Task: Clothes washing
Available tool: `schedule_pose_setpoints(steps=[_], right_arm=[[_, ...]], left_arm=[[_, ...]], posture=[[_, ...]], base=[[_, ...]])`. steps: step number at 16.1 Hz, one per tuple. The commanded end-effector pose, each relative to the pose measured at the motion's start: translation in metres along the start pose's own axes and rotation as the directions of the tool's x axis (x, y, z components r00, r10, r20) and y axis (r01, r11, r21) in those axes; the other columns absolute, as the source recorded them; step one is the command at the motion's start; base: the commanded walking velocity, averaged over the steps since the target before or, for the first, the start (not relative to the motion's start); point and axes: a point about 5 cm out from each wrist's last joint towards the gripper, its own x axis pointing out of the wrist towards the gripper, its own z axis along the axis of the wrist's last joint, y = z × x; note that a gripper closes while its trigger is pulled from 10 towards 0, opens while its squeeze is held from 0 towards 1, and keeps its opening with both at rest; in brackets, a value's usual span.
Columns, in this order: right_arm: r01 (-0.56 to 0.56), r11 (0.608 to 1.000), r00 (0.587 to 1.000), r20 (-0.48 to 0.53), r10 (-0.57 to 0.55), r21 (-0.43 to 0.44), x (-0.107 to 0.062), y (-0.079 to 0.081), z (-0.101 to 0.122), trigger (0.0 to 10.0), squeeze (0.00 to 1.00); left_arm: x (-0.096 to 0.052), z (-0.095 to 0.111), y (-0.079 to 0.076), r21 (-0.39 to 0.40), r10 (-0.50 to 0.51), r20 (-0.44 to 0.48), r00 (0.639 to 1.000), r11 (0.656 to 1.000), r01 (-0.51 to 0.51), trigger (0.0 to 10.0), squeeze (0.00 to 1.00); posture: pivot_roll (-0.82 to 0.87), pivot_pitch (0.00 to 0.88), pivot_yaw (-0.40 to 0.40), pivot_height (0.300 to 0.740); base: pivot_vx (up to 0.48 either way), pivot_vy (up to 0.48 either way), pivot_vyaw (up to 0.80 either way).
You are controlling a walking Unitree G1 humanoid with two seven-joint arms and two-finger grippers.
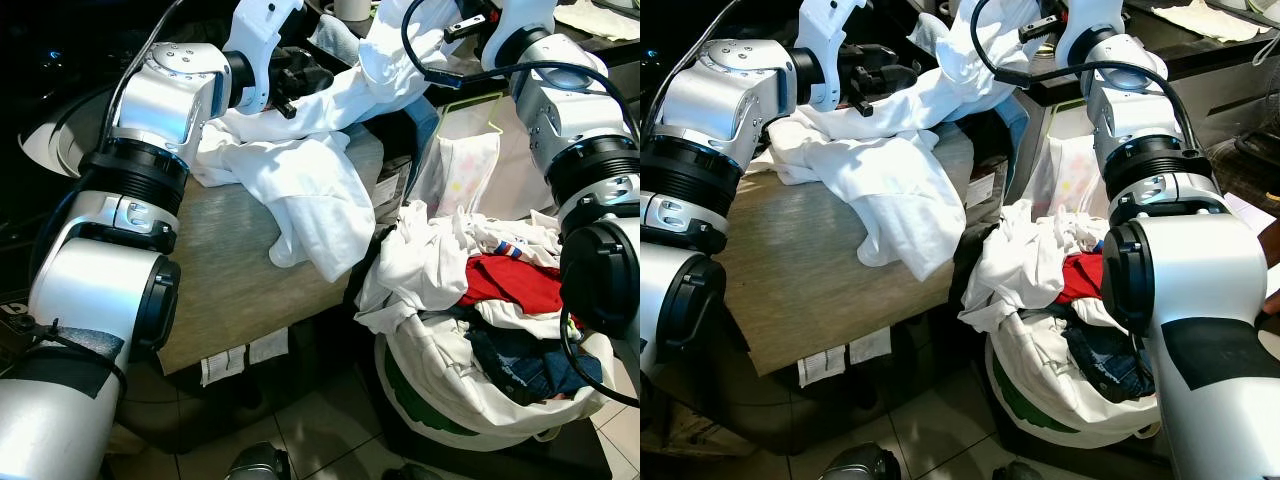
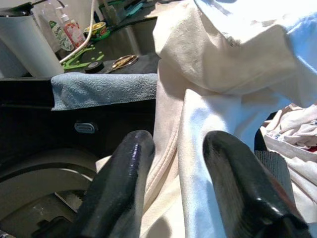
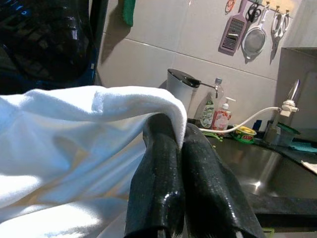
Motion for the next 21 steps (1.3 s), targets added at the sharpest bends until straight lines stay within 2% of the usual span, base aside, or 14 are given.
schedule_pose_setpoints(steps=[1,2,3,4,5,6,7,9,11,14,15,16,18,21], right_arm=[[0.001,1.0,1.0,0.019,-0.001,-0.011,0.001,-0.001,0.007,0.0,0.0],[0.005,1.0,1.0,0.022,-0.004,-0.018,0.003,0.0,0.01,0.0,0.0],[0.005,1.0,1.0,0.022,-0.005,-0.022,0.003,0.0,0.011,0.0,0.0],[0.006,1.0,1.0,0.023,-0.005,-0.031,0.005,0.001,0.013,0.0,0.0],[0.006,0.999,1.0,0.018,-0.005,-0.04,0.006,0.003,0.015,0.0,0.0],[0.005,0.999,1.0,-0.003,-0.005,-0.054,0.007,0.005,0.014,10.0,0.0],[0.018,0.998,1.0,-0.019,-0.019,-0.065,0.007,0.004,0.013,10.0,1.0],[0.054,0.997,0.998,-0.017,-0.055,-0.049,0.007,0.002,0.012,10.0,1.0],[0.139,0.989,0.99,-0.01,-0.14,-0.043,0.005,-0.004,0.012,10.0,1.0],[0.21,0.973,0.975,-0.048,-0.215,-0.092,0.001,-0.016,0.008,10.0,1.0],[0.17,0.981,0.979,-0.1,-0.18,-0.098,-0.001,-0.017,0.001,10.0,0.8],[0.076,0.994,0.989,-0.118,-0.085,-0.076,-0.002,-0.015,-0.003,10.0,0.0],[0.026,0.998,0.997,-0.076,-0.03,-0.05,-0.008,-0.019,-0.006,10.0,0.0],[0.098,0.995,0.995,-0.002,-0.098,-0.021,-0.026,-0.036,-0.022,10.0,0.0]], left_arm=[[-0.003,0.012,0.002,0.018,0.006,0.029,1.0,1.0,-0.006,10.0,1.0],[-0.011,0.014,0.014,0.03,0.096,0.049,0.994,0.995,-0.098,10.0,1.0],[-0.014,0.014,0.018,0.038,0.131,0.057,0.99,0.99,-0.133,10.0,1.0],[-0.024,0.015,0.029,0.064,0.208,0.091,0.974,0.975,-0.215,10.0,0.0],[-0.035,0.018,0.038,0.08,0.257,0.138,0.957,0.96,-0.269,10.0,0.0],[-0.047,0.022,0.044,0.068,0.267,0.177,0.947,0.957,-0.283,10.0,0.0],[-0.063,0.024,0.049,0.048,0.247,0.198,0.949,0.964,-0.261,10.0,0.0],[-0.082,0.019,0.049,0.059,0.184,0.194,0.964,0.978,-0.198,10.0,0.0],[-0.093,0.01,0.044,0.076,0.13,0.177,0.976,0.986,-0.146,10.0,0.0],[-0.093,-0.004,0.02,0.095,0.034,0.141,0.989,0.994,-0.047,10.0,0.0],[-0.092,-0.009,0.011,0.097,0.008,0.129,0.992,0.995,-0.021,10.0,0.0],[-0.092,-0.014,0.003,0.092,0.003,0.124,0.992,0.996,-0.015,10.0,0.0],[-0.09,-0.02,-0.009,0.085,0.004,0.127,0.992,0.996,-0.015,10.0,0.0],[-0.078,-0.012,-0.031,0.071,0.027,0.212,0.977,0.997,-0.043,10.0,0.0]], posture=[[0.0,0.0,0.009,0.719],[0.0,0.0,0.014,0.719],[0.0,0.0,0.014,0.719],[0.0,0.0,0.012,0.719],[0.0,0.0,0.008,0.719],[0.0,0.0,0.006,0.719],[0.01,0.0,-0.002,0.719],[0.01,0.0,-0.007,0.719],[0.03,0.0,-0.021,0.719],[0.03,0.0,-0.024,0.719],[0.04,0.0,-0.028,0.719],[0.04,0.0,-0.032,0.719],[0.03,0.0,-0.023,0.719],[0.01,0.0,-0.002,0.719]], base=[[0.0,0.0,0.0],[0.0,0.0,0.0],[0.0,0.0,0.0],[0.0,0.0,0.0],[0.0,0.0,0.0],[0.0,0.0,0.0],[0.0,0.0,0.0],[0.0,0.0,0.0],[0.0,0.0,0.0],[0.0,0.0,0.0],[0.0,0.0,0.0],[0.0,0.0,0.0],[0.0,0.0,0.0],[0.0,0.0,0.0]])
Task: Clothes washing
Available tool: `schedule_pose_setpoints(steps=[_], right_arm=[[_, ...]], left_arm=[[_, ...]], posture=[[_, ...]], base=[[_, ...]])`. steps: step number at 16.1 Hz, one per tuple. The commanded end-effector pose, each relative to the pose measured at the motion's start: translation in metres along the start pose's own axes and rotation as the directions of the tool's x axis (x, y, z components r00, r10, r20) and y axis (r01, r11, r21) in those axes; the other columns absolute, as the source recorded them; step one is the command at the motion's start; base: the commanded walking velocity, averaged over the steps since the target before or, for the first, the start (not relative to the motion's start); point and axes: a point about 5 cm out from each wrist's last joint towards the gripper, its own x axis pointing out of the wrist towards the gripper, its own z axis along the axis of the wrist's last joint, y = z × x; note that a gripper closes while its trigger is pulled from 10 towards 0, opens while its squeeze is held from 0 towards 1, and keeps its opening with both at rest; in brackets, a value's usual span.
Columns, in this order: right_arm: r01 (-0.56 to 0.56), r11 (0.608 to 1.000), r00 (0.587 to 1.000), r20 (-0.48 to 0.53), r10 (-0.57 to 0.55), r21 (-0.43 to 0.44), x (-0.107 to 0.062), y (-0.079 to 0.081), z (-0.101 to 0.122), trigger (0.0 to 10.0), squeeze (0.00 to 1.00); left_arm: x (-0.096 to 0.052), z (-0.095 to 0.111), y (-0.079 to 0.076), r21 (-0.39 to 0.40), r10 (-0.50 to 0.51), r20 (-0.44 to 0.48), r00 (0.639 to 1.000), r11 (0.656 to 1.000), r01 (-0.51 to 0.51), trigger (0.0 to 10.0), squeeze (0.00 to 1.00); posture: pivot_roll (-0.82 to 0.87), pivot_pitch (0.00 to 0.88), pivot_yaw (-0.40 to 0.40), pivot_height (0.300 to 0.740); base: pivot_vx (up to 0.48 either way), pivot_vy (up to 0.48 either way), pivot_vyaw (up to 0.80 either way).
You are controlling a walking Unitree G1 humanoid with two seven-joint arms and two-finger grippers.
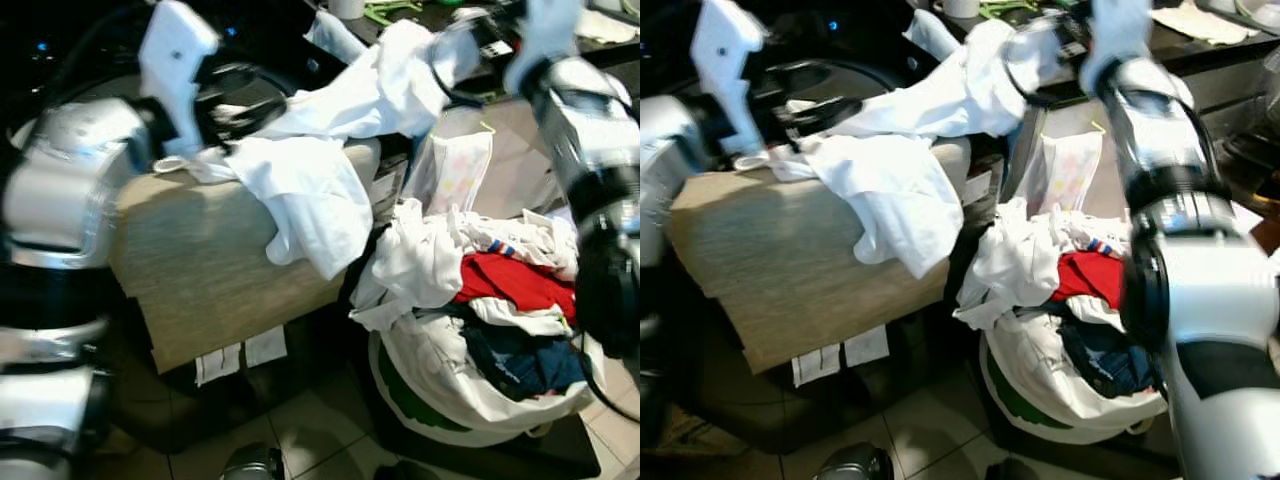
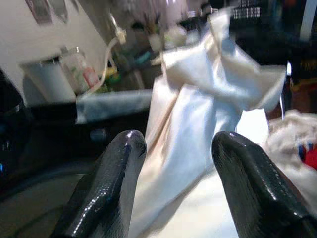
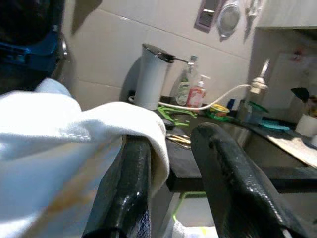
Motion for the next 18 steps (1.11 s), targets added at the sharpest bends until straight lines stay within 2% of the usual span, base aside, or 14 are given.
schedule_pose_setpoints(steps=[1,2,4,6,7,8,10,12,13,14,15,16,17,18], right_arm=[[0.031,0.999,0.996,0.083,-0.032,0.009,-0.004,-0.01,0.011,10.0,0.0],[0.043,0.999,0.99,0.135,-0.046,0.019,-0.013,-0.015,0.009,10.0,0.0],[0.062,0.998,0.985,0.158,-0.066,0.027,-0.026,-0.022,0.005,10.0,0.0],[0.095,0.995,0.985,0.145,-0.096,0.013,-0.044,-0.03,-0.005,10.0,0.0],[0.117,0.993,0.987,0.109,-0.117,0.004,-0.052,-0.036,-0.013,10.0,0.0],[0.159,0.987,0.983,0.087,-0.159,0.006,-0.059,-0.043,-0.019,10.0,1.0],[0.208,0.977,0.974,0.076,-0.211,0.043,-0.067,-0.051,-0.021,10.0,1.0],[0.196,0.978,0.976,0.087,-0.202,0.068,-0.073,-0.051,-0.016,10.0,1.0],[0.149,0.988,0.988,0.027,-0.149,0.031,-0.078,-0.047,-0.022,10.0,0.0],[0.135,0.989,0.989,-0.06,-0.138,-0.055,-0.082,-0.047,-0.032,10.0,0.0],[0.155,0.98,0.971,-0.163,-0.175,-0.127,-0.087,-0.051,-0.044,10.0,0.0],[0.221,0.952,0.936,-0.228,-0.268,-0.213,-0.095,-0.063,-0.053,10.0,0.0],[0.245,0.938,0.92,-0.246,-0.304,-0.244,-0.098,-0.067,-0.056,10.0,0.0],[0.265,0.89,0.882,-0.278,-0.379,-0.371,-0.107,-0.08,-0.061,10.0,0.0]], left_arm=[[0.004,0.004,-0.006,-0.002,0.002,0.012,1.0,1.0,-0.002,10.0,0.0],[0.01,0.005,-0.014,-0.013,0.005,0.029,1.0,1.0,-0.004,10.0,0.0],[0.015,0.001,-0.022,-0.027,0.01,0.016,1.0,1.0,-0.01,10.0,0.0],[0.021,-0.005,-0.032,0.019,0.001,-0.016,1.0,1.0,-0.001,10.0,0.0],[0.024,-0.007,-0.035,0.034,0.004,-0.028,1.0,0.999,-0.003,10.0,0.0],[0.026,-0.008,-0.036,0.046,0.006,-0.036,0.999,0.999,-0.004,10.0,0.0],[0.029,-0.007,-0.036,0.034,0.026,-0.033,0.999,0.999,-0.025,10.0,0.0],[0.031,-0.006,-0.034,0.051,0.063,-0.036,0.997,0.997,-0.061,10.0,0.0],[0.032,-0.009,-0.035,0.093,0.063,-0.055,0.996,0.994,-0.058,10.0,0.0],[0.033,-0.01,-0.036,0.108,0.063,-0.063,0.996,0.993,-0.056,10.0,0.0],[0.033,-0.011,-0.037,0.109,0.065,-0.065,0.996,0.992,-0.058,10.0,0.0],[0.033,-0.012,-0.038,0.11,0.065,-0.068,0.996,0.992,-0.058,10.0,0.0],[0.033,-0.012,-0.039,0.112,0.065,-0.069,0.996,0.992,-0.057,10.0,0.0],[0.033,-0.012,-0.04,0.119,0.062,-0.072,0.995,0.991,-0.053,10.0,0.0]], posture=[[0.01,0.0,0.001,0.719],[0.01,0.0,-0.001,0.719],[0.01,0.0,0.003,0.719],[0.0,0.0,0.006,0.719],[0.0,0.0,0.012,0.719],[0.0,0.0,0.013,0.719],[0.0,0.0,0.017,0.719],[0.0,0.0,0.013,0.719],[0.0,0.0,0.013,0.719],[0.0,0.0,0.015,0.719],[0.0,0.0,0.016,0.719],[0.0,0.0,0.013,0.719],[0.0,0.0,0.014,0.719],[0.0,0.0,0.013,0.719]], base=[[0.0,0.0,0.0],[0.0,0.0,0.0],[0.0,0.0,0.0],[0.0,0.0,0.0],[0.0,0.0,0.0],[0.0,0.0,0.0],[0.0,0.0,0.0],[0.0,0.0,0.0],[0.0,0.0,0.0],[0.0,0.0,0.0],[0.0,0.0,0.0],[0.0,0.0,0.0],[0.0,0.0,0.0],[0.0,0.0,0.0]])
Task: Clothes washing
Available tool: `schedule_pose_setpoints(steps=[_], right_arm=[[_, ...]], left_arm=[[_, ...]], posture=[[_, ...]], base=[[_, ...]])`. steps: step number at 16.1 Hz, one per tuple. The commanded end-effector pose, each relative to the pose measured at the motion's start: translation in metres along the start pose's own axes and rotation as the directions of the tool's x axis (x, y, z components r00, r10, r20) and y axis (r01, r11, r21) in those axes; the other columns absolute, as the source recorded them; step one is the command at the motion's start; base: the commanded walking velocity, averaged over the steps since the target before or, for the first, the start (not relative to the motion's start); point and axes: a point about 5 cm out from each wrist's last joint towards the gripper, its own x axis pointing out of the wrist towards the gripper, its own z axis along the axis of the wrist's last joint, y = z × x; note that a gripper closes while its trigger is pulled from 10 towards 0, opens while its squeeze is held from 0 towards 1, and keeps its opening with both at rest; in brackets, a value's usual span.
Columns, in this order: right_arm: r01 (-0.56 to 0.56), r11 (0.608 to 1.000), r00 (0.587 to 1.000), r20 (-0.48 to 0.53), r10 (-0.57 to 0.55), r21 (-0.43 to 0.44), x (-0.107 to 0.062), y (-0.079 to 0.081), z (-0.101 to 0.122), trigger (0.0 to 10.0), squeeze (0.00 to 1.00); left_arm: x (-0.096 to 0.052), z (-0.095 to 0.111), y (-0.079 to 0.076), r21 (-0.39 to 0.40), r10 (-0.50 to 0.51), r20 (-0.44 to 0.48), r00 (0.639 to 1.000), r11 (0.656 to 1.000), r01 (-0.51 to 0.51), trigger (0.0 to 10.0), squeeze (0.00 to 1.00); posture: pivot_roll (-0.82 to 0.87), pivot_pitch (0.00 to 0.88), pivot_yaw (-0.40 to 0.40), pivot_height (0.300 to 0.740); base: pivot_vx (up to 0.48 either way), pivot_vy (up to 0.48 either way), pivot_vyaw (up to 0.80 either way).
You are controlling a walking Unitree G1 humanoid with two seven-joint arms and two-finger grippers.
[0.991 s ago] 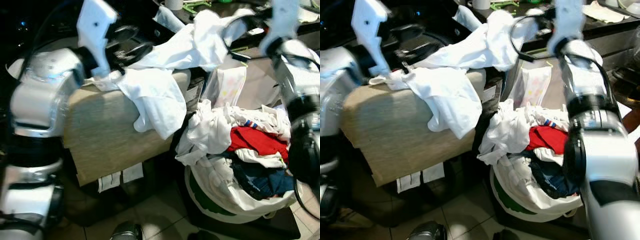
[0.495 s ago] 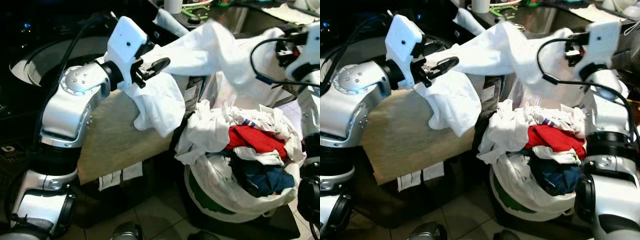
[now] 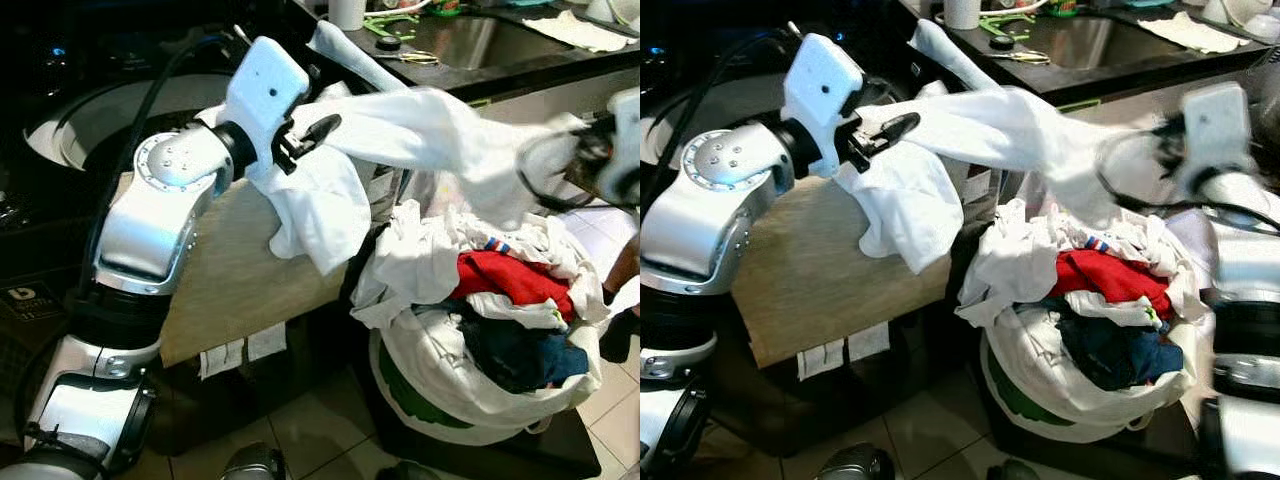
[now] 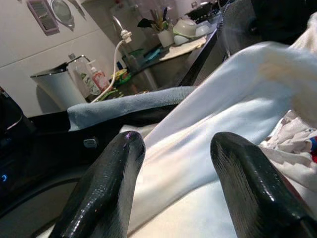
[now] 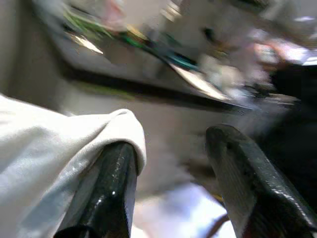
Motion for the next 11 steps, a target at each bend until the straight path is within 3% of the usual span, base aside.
schedule_pose_setpoints(steps=[1,2,3,4,5,6,7,10,11], right_arm=[[0.11,0.988,0.991,-0.059,-0.117,-0.111,-0.004,-0.022,-0.011,10.0,0.0],[0.157,0.976,0.983,-0.071,-0.169,-0.151,-0.006,-0.031,-0.013,10.0,0.0],[0.249,0.95,0.959,-0.09,-0.269,-0.186,-0.011,-0.05,-0.017,10.0,0.0],[0.298,0.942,0.944,-0.1,-0.315,-0.151,-0.013,-0.058,-0.019,10.0,0.0],[0.354,0.935,0.925,-0.139,-0.354,-0.025,-0.015,-0.068,-0.025,10.0,0.0],[0.359,0.923,0.93,-0.139,-0.341,0.135,-0.014,-0.071,-0.026,10.0,0.0],[0.351,0.916,0.936,-0.096,-0.338,0.193,-0.014,-0.071,-0.022,10.0,0.0],[0.349,0.899,0.93,0.019,-0.366,0.264,-0.013,-0.066,-0.003,10.0,0.0],[0.366,0.896,0.92,0.049,-0.39,0.253,-0.013,-0.067,0.003,10.0,0.0]], left_arm=[[0.0,0.002,-0.001,0.02,-0.001,0.0,1.0,1.0,0.001,10.0,0.0],[0.0,0.002,-0.002,0.02,-0.002,0.0,1.0,1.0,0.002,10.0,0.0],[0.0,0.002,-0.001,0.025,0.005,0.0,1.0,1.0,-0.005,10.0,0.0],[0.0,0.002,0.0,0.025,0.01,0.002,1.0,1.0,-0.01,10.0,0.0],[0.0,0.003,0.0,0.021,0.015,0.005,1.0,1.0,-0.015,10.0,0.0],[0.001,0.003,0.0,0.018,0.019,0.01,1.0,1.0,-0.019,10.0,0.0],[0.002,0.003,-0.001,0.017,0.022,0.014,1.0,1.0,-0.022,10.0,0.0],[0.004,0.006,-0.002,0.015,0.026,0.029,0.999,1.0,-0.027,10.0,0.0],[0.004,0.006,-0.002,0.011,0.029,0.035,0.999,1.0,-0.029,10.0,0.0]], posture=[[0.0,0.0,0.011,0.719],[0.01,0.0,0.009,0.719],[0.01,0.0,0.009,0.719],[0.01,0.0,0.009,0.719],[0.01,0.0,0.009,0.719],[0.0,0.0,0.012,0.719],[0.0,0.0,0.015,0.719],[0.0,0.0,0.014,0.719],[0.0,0.0,0.014,0.719]], base=[[0.0,0.0,0.0],[0.0,0.0,0.0],[0.0,0.0,0.0],[0.0,0.0,0.0],[0.0,0.0,0.0],[0.0,0.0,0.0],[0.0,0.0,0.0],[0.0,0.0,0.0],[0.0,0.0,0.0]])
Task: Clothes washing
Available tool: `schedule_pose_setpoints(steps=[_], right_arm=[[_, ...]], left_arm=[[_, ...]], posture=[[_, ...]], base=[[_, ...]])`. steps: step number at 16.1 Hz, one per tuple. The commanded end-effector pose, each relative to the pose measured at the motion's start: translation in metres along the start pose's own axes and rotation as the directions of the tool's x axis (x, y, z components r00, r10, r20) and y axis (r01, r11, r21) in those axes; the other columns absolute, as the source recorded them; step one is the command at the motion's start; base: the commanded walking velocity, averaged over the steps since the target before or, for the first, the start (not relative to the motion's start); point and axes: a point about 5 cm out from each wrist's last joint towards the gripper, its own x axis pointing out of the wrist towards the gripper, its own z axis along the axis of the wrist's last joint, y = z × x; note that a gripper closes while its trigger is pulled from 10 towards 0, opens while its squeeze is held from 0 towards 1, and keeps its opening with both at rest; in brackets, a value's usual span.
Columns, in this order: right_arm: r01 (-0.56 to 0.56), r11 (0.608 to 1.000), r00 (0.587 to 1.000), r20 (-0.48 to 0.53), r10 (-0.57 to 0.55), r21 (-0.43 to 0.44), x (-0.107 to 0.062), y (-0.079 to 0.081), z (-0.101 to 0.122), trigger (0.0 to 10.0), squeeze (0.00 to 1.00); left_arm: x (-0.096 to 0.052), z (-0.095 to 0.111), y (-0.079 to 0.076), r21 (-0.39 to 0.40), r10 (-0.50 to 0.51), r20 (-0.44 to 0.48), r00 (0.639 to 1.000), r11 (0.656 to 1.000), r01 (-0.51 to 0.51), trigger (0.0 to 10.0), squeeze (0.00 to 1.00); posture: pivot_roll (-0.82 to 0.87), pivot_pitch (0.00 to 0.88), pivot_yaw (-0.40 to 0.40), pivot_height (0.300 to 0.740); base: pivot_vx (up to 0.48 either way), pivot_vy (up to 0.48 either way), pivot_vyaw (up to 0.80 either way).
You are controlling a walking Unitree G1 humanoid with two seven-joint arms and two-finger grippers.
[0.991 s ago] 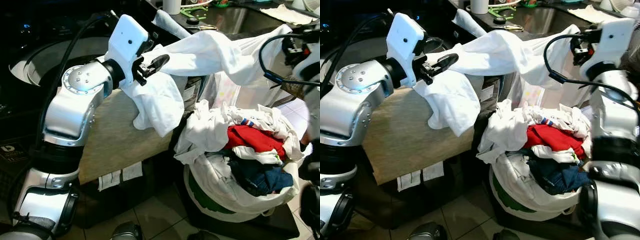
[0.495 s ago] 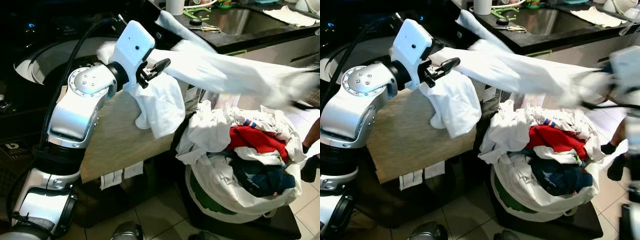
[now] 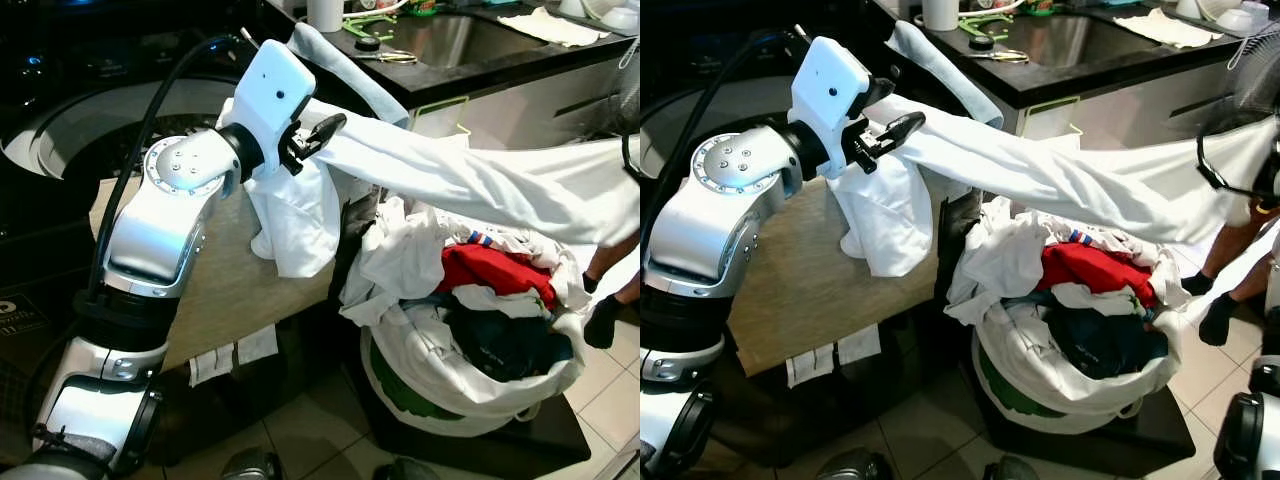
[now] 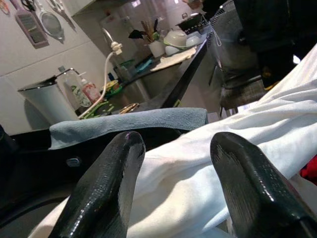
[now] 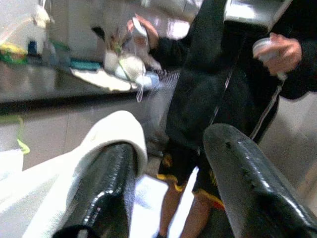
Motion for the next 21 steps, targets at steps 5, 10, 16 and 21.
schedule_pose_setpoints(steps=[5,10,16,21], right_arm=[[-0.355,0.933,0.931,0.112,0.347,0.066,-0.007,0.037,0.026,10.0,0.0],[-0.181,0.978,0.983,0.009,0.183,-0.104,-0.002,0.034,0.011,10.0,0.0],[-0.141,0.99,0.98,0.142,0.138,0.011,-0.001,0.03,0.034,10.0,0.0],[-0.261,0.963,0.945,0.222,0.241,0.062,-0.006,0.056,0.05,10.0,0.0]], left_arm=[[0.001,0.004,0.0,0.004,0.028,0.022,0.999,1.0,-0.028,10.0,0.0],[0.002,-0.012,-0.005,0.012,0.074,-0.044,0.996,0.997,-0.073,10.0,0.0],[-0.001,-0.019,-0.016,0.101,0.058,-0.045,0.997,0.994,-0.053,10.0,0.0],[0.007,-0.01,-0.044,0.11,-0.05,0.066,0.997,0.993,0.042,10.0,1.0]], posture=[[0.0,0.0,0.014,0.719],[0.0,0.0,0.017,0.719],[-0.01,0.0,0.027,0.719],[-0.02,0.0,0.033,0.719]], base=[[0.0,0.0,0.0],[0.0,0.0,0.0],[0.0,0.0,0.0],[0.0,0.0,0.0]])
